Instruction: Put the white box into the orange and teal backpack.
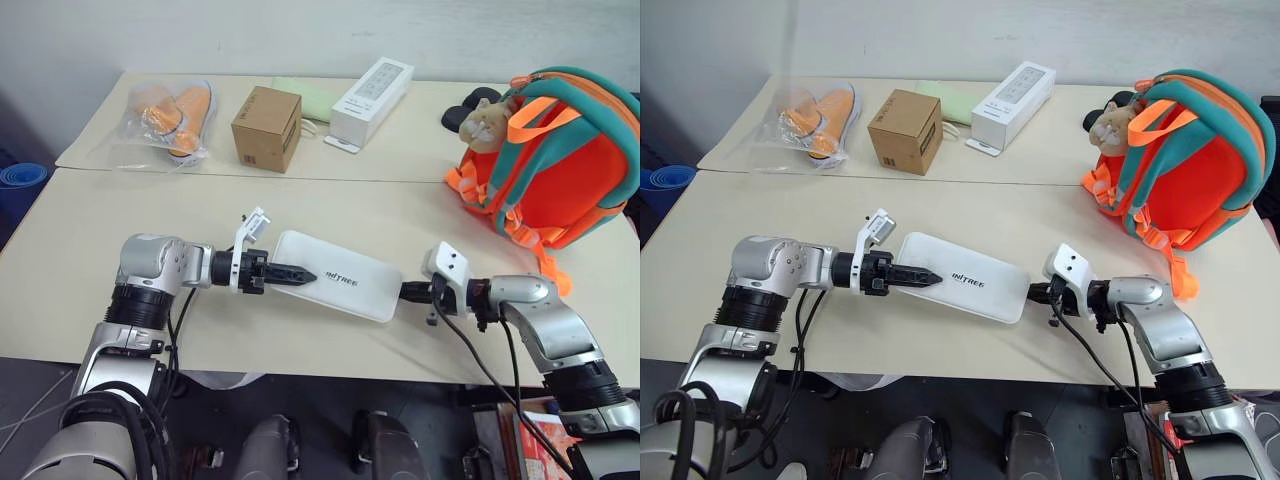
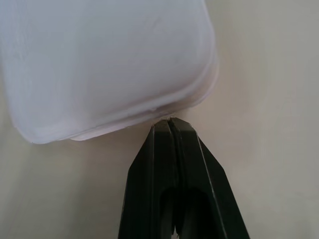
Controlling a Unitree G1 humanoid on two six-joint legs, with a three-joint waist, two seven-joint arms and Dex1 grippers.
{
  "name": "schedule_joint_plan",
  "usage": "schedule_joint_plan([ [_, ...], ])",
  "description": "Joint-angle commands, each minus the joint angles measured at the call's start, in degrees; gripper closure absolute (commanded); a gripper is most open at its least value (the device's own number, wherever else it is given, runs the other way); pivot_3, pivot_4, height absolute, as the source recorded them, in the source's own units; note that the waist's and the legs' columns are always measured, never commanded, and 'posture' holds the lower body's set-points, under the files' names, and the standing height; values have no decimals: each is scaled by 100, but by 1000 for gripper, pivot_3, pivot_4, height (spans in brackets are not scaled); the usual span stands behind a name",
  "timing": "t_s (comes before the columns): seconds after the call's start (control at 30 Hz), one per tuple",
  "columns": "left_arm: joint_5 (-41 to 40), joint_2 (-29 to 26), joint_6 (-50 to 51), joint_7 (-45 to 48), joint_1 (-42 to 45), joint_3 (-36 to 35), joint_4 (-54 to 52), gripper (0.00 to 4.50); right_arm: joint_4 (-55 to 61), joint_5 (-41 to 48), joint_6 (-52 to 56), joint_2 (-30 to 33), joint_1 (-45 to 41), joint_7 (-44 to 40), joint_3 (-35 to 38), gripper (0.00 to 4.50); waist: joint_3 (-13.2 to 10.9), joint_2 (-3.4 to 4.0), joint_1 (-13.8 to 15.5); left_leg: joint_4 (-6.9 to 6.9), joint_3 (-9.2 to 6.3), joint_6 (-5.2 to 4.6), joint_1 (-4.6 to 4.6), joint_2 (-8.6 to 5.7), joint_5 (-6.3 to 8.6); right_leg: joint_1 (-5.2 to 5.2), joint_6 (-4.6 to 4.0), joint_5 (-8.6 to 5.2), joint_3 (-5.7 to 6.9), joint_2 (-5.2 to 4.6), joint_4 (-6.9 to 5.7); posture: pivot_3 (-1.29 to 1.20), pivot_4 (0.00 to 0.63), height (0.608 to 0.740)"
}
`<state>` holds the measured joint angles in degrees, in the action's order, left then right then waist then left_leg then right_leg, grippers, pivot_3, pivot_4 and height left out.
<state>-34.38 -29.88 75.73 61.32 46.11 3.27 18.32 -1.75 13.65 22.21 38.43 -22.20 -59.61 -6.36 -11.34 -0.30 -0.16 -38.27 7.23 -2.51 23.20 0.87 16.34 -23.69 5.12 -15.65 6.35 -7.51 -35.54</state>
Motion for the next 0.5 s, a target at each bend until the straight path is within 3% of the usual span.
schedule_joint_plan([
  [0.03, -298, 64, 73, -203, -30, -473, -302, 3143, 251, 172, -63, -90, 89, 140, 245, 4500, 0, 0, 0, 0, 0, 0, 0, 0, 0, 0, 0, 0, -1, 0, 0, 0, 150, 740],
  [0.13, -448, 156, 137, -433, -73, -838, -440, 3143, 565, 409, 284, -55, 257, 329, 544, 4500, -1, -1, 8, 0, 0, 0, 1, 0, 0, -1, 0, 0, -3, 0, -1, 0, 150, 740],
  [0.23, -691, 290, 270, -781, -83, -1421, -633, 3143, 1111, 960, 872, 190, 618, 379, 1232, 3889, -2, -2, 16, 0, -4, 0, 5, 0, 0, -1, 0, 0, -4, -3, 2, 0, 150, 740],
  [0.4, -1186, 555, 388, -1540, -248, -2585, -1310, 3144, 1566, 1953, 1998, 820, 1197, 665, 3154, 2082, -6, -9, 79, 1, -13, -1, 9, -2, 0, 1, 1, 0, 0, -8, 7, 0, 150, 740],
  [0.5, -1376, 674, 444, -1983, -335, -2988, -1654, 3144, 1445, 2185, 2332, 1025, 1110, 907, 3652, 1110, -5, -10, 62, 3, -12, -1, 1, 0, 0, 7, 1, 1, -3, -7, 7, 0, 150, 740],
])
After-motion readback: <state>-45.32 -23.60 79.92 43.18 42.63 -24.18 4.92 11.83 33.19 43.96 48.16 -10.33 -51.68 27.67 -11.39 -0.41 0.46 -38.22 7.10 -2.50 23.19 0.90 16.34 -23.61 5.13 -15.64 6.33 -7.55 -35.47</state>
